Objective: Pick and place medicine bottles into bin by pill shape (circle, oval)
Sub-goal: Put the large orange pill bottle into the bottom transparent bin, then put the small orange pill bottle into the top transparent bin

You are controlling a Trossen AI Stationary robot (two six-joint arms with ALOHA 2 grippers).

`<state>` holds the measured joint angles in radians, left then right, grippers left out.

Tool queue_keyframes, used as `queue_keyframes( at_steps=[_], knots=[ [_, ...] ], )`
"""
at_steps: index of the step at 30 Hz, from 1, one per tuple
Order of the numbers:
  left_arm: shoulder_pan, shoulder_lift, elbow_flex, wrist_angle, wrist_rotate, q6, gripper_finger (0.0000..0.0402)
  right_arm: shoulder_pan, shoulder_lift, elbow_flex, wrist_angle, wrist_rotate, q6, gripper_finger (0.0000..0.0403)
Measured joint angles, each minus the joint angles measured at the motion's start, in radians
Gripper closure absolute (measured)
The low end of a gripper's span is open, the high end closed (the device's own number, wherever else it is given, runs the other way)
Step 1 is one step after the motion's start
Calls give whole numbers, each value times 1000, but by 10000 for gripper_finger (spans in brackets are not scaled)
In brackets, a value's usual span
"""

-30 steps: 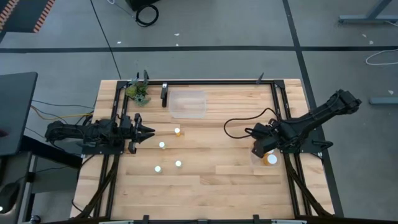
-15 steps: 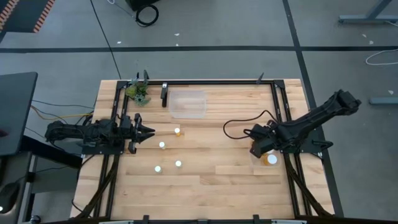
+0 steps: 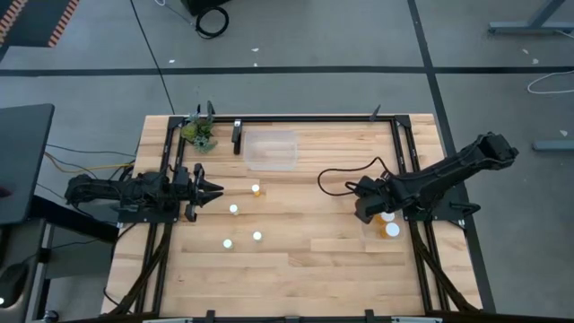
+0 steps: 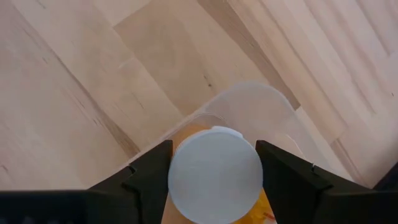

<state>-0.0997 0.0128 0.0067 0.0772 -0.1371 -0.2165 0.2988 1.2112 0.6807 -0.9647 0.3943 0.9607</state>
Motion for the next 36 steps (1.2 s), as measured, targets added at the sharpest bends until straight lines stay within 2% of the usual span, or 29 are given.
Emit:
queue_keyframes(
  at_steps=[10, 15, 24, 36],
  knots=[
    [0, 0, 0, 0, 0, 1, 314, -10, 0, 10, -14, -15, -2, 147],
    [0, 0, 0, 0, 0, 1, 311, -10, -1, 85, -89, -29, -6, 146],
    [0, 0, 0, 0, 0, 0, 317, -10, 3, 192, -76, -10, -24, 146],
    [0, 0, 0, 0, 0, 0, 311, -20, 204, 352, -18, 74, -234, 146]
  ],
)
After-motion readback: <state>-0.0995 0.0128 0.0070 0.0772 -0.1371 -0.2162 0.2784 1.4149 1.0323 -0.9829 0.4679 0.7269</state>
